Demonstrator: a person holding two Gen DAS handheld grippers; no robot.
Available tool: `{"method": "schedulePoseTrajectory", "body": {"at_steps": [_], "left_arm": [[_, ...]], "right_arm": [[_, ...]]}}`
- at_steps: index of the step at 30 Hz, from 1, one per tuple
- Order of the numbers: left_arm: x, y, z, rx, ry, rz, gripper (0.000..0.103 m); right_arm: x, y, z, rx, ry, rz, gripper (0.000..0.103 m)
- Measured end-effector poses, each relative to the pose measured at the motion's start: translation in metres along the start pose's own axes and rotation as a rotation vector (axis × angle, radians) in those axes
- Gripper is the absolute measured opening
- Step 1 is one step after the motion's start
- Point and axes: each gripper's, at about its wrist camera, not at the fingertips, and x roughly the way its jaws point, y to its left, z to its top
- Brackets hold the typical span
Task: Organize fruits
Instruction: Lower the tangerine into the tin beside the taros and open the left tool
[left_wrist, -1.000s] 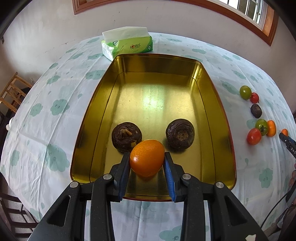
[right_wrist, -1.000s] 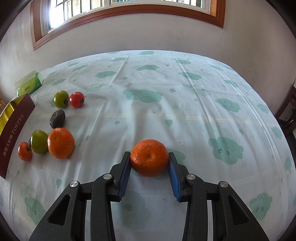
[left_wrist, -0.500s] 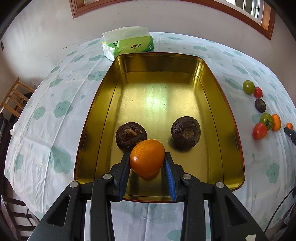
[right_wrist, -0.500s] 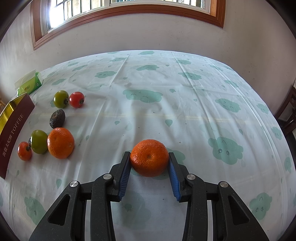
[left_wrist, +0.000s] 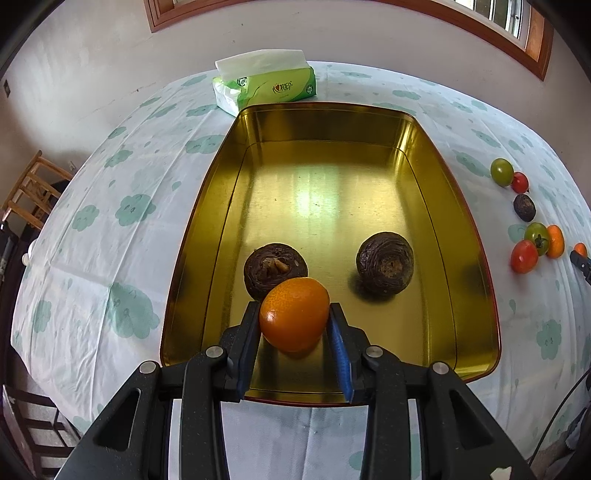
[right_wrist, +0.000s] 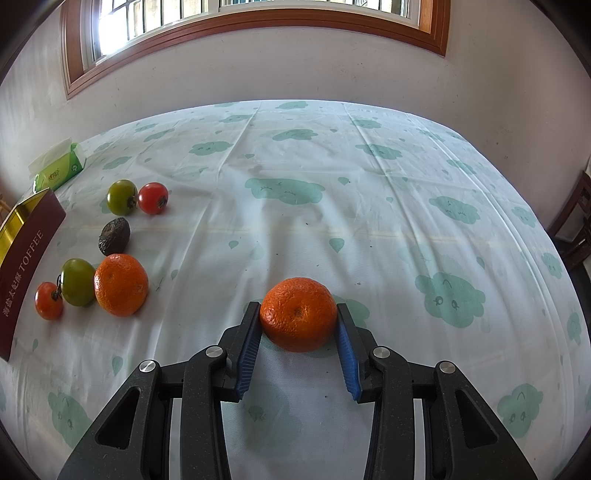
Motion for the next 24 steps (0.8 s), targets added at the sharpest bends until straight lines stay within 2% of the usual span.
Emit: {"method": "schedulePoseTrajectory", "body": {"at_steps": [13,24], "left_arm": [[0.0008,-0.0005,-0.0003,0.003,0.007,-0.002,0.034],[-0.0055,0.0014,-0.0011,-0.005,-0.001,-0.023,0.046]], "right_arm": [[-0.0005,0.002,-0.0003,-0.001,0.0,-0.001,0.04],[-0.0009,0.0031,-0.0004,-0.002,0.0,-0.003,0.04]]}}
